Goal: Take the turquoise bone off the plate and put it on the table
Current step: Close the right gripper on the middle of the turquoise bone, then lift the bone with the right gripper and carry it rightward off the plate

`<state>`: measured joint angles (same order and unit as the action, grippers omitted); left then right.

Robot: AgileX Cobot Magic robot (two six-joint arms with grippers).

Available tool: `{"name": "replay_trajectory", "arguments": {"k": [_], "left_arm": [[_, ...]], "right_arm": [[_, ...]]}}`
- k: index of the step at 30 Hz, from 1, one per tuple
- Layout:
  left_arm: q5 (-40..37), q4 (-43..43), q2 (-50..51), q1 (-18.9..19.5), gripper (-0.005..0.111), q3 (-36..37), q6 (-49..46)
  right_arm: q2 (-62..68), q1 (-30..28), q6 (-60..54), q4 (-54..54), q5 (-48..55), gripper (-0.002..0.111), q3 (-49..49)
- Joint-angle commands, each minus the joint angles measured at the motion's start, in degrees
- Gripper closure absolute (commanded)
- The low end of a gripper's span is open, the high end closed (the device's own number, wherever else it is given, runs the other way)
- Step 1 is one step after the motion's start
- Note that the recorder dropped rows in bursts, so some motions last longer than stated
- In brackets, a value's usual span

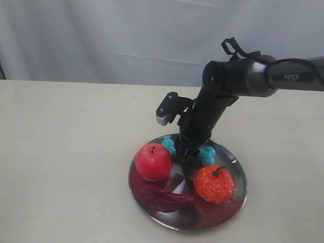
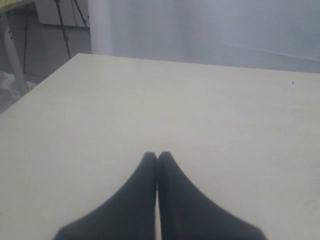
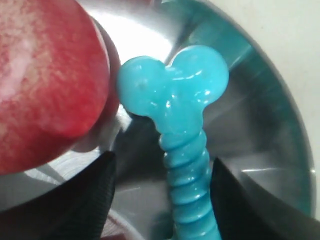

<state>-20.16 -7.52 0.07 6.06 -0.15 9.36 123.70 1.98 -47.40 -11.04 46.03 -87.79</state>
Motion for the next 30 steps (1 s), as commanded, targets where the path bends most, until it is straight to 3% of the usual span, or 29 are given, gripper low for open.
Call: {"name": "replay_trajectory", "arguments": {"k": [1,10,17,20,24,30], "left_arm": [[0.32,-0.05,-0.07,-0.28,0.107,0.15,0.08],[0.32,-0.05,-0.07,-0.28,0.107,0.15,0.08],[0.32,-0.05,-0.07,-0.28,0.107,0.15,0.08],[0.32,-0.05,-0.07,-0.28,0.107,0.15,0.08],[0.32,-0.05,-0.07,-0.28,0.107,0.15,0.08],[0.32,-0.05,-0.07,-0.28,0.107,0.15,0.08]], "right_arm": [[1.18,-0.07,-0.16,0.15,-1.31,0.054,-0.38],[1.54,-0.07,-0.16,0.03,-2.73,0.057,-0.38],[1.54,-0.07,-0.16,0.25,-3.24,0.096,-0.38],[1.54,-0.07,-0.16,0.25,-4.04,0.109,-0.38],[1.16,-0.07,3.26,0.66,-4.85,0.109,-1.29],[-4.64,-0.07,8.66,1.32,2.60,0.109,-7.25]]}}
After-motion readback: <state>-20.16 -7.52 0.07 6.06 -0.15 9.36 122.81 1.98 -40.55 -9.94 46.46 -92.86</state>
